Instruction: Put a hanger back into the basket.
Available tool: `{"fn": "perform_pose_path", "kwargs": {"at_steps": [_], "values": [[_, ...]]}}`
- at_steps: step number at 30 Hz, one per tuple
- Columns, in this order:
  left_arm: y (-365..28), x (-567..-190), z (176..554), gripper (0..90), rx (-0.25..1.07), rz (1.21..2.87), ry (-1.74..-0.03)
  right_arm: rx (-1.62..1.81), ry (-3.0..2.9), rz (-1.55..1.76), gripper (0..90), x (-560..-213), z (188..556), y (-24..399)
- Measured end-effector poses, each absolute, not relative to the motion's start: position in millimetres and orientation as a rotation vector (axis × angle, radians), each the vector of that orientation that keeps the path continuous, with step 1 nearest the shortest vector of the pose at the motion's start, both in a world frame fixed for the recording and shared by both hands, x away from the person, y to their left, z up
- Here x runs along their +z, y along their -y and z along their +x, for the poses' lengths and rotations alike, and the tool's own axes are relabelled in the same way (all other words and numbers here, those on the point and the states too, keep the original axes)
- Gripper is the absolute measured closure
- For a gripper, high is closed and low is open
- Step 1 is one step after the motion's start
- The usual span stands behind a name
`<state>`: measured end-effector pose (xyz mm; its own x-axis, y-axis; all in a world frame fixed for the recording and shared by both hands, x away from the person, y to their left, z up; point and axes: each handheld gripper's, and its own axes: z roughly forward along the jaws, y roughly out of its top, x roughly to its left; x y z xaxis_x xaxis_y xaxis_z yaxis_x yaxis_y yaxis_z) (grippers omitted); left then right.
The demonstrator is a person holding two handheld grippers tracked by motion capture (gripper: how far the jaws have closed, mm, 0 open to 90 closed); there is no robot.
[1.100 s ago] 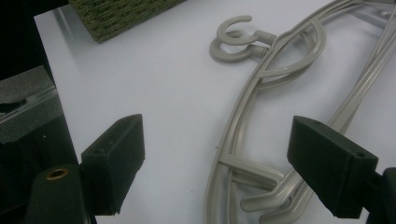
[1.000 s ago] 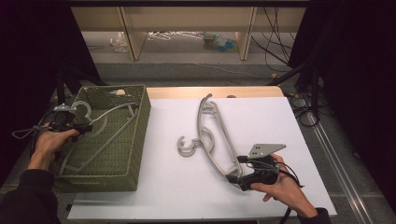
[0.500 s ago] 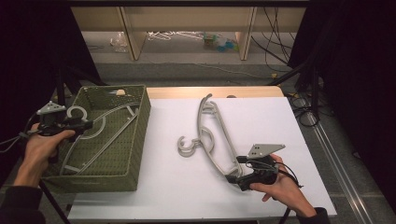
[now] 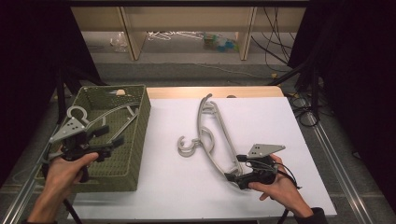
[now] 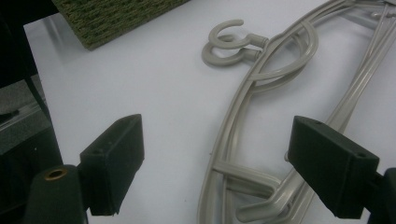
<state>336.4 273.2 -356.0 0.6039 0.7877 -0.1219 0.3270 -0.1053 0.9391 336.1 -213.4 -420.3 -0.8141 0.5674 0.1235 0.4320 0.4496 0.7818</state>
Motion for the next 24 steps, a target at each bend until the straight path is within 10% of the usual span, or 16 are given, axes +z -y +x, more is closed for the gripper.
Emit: {"fn": "perform_pose_path", "kwargs": {"at_steps": [24], "values": [[-187.0,-410.1,283.6,21.4,0.355,1.692,-0.742,1.259,-2.533,0.894,18.9,-424.3,336.3,209.4]]}}
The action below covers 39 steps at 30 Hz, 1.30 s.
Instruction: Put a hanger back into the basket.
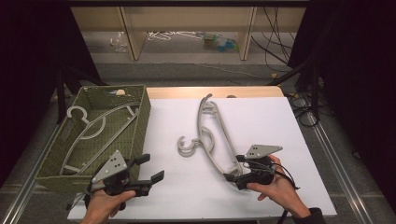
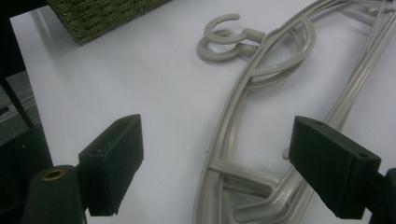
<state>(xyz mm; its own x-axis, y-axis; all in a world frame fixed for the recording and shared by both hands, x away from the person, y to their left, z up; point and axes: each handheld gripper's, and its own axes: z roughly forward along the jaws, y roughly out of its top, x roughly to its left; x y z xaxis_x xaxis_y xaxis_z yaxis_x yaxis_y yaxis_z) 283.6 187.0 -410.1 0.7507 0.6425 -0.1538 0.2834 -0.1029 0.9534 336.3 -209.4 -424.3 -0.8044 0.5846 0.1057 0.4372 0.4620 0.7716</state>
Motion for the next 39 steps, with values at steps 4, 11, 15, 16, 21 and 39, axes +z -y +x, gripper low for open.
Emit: {"fn": "perform_pose_path", "kwargs": {"at_steps": [4,11,15,16,21,39], "values": [[-184.6,-421.7,278.1,21.4,0.337,1.690,-0.751,1.260,-2.521,0.902,18.7,-424.9,337.7,207.8],[-182.5,-429.9,278.2,20.8,0.332,1.711,-0.758,1.222,-2.523,0.927,17.5,-430.9,346.3,200.4],[-179.6,-432.4,278.4,20.7,0.331,1.725,-0.751,1.165,-2.538,0.924,17.9,-433.4,353.5,192.4],[-179.4,-432.7,278.9,20.7,0.333,1.732,-0.737,1.133,-2.545,0.920,19.2,-436.1,358.1,184.9],[-178.8,-434.5,279.3,20.7,0.332,1.737,-0.749,1.057,-2.571,0.899,23.5,-441.3,367.0,170.3],[-179.8,-435.1,281.8,21.1,0.347,1.745,-0.728,0.844,-2.673,0.973,47.3,-460.0,403.2,130.8]]}}
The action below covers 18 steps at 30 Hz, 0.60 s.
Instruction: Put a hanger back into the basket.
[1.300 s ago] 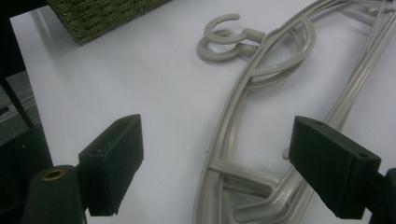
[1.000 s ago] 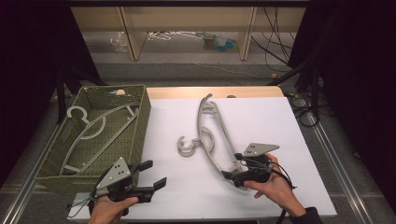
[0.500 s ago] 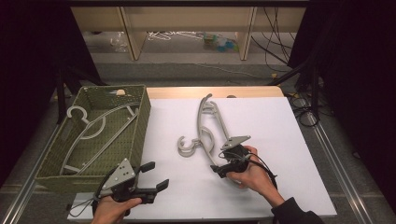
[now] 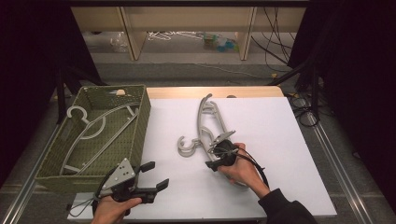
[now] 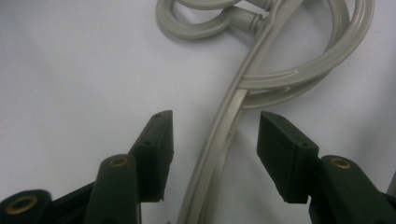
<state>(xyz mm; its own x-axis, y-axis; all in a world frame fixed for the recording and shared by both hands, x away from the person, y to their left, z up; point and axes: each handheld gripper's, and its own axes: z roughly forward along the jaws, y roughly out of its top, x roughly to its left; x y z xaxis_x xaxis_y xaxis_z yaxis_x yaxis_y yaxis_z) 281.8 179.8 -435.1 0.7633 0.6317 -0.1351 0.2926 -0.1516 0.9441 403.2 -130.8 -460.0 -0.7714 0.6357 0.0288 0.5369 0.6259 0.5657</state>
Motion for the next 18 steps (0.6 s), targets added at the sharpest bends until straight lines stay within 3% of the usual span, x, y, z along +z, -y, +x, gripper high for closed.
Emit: {"fn": "perform_pose_path", "kwargs": {"at_steps": [18], "values": [[-180.6,-436.0,281.9,21.5,0.342,1.739,-0.767,0.784,-2.712,1.013,63.1,-465.9,414.6,123.9]]}}
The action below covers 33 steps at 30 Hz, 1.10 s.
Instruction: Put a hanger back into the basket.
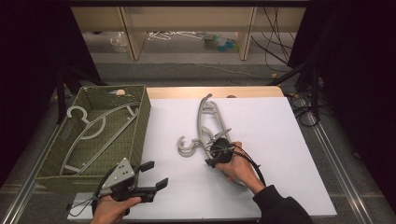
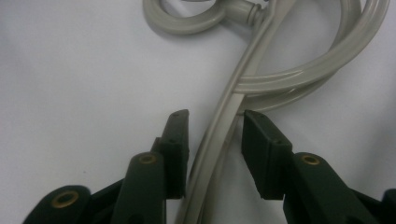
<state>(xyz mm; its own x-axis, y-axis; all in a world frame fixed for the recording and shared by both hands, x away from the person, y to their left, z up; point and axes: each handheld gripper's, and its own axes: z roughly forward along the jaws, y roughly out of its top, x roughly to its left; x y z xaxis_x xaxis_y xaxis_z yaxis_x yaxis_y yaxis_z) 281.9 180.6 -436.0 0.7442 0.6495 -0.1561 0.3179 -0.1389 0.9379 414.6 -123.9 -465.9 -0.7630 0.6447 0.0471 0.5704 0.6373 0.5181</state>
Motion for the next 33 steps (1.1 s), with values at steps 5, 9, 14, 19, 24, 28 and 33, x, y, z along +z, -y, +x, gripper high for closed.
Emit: {"fn": "perform_pose_path", "kwargs": {"at_steps": [5,9,14,19,24,28,33], "values": [[-180.2,-437.2,282.9,21.6,0.338,1.732,-0.763,0.773,-2.709,1.017,68.0,-465.4,415.4,123.0],[-180.4,-437.2,282.8,21.7,0.338,1.730,-0.769,0.745,-2.699,1.012,71.7,-463.7,414.3,120.8],[-182.0,-436.3,284.0,21.7,0.359,1.744,-0.741,0.736,-2.694,1.028,73.2,-460.6,413.0,122.3],[-182.9,-435.6,282.4,21.7,0.344,1.731,-0.768,0.769,-2.652,1.033,74.2,-449.4,409.0,128.2],[-184.3,-434.1,283.0,21.8,0.361,1.740,-0.739,0.803,-2.625,1.004,75.8,-435.2,398.2,139.7],[-183.7,-434.4,282.4,21.9,0.353,1.734,-0.745,0.814,-2.625,0.977,78.8,-428.8,393.4,144.3],[-183.7,-434.0,281.1,22.0,0.352,1.734,-0.763,0.823,-2.674,0.891,81.9,-422.1,384.0,148.5]]}}
